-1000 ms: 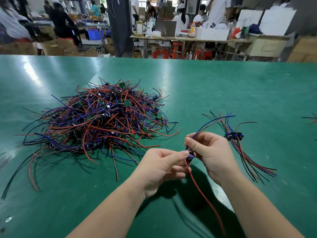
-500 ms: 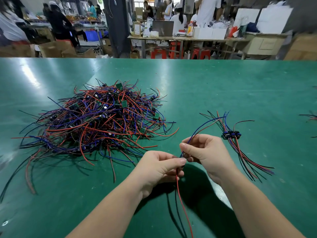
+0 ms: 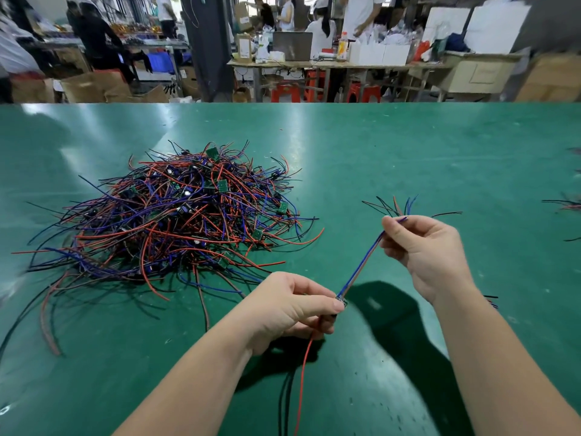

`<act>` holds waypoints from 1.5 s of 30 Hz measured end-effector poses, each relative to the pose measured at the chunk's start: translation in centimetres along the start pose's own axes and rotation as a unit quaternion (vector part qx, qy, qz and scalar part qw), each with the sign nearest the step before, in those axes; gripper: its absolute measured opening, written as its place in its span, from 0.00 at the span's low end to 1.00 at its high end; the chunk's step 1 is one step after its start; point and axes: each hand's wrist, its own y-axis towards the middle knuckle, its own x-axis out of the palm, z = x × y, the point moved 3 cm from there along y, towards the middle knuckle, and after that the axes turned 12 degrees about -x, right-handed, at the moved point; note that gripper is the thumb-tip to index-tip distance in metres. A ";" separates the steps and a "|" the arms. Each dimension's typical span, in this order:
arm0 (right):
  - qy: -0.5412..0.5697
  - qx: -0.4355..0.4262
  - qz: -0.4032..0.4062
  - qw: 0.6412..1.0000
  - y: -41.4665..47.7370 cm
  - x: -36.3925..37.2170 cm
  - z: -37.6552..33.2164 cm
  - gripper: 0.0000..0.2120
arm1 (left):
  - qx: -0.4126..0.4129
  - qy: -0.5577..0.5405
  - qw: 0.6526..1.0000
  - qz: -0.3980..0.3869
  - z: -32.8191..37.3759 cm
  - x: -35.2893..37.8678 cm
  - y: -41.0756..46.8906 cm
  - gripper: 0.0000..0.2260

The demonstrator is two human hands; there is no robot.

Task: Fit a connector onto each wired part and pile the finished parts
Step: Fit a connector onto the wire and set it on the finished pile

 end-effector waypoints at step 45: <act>0.071 0.107 -0.303 0.944 -3.7 3.7 0.4 0.24 | 0.150 -0.057 0.982 0.102 0.6 -0.4 0.0 0.15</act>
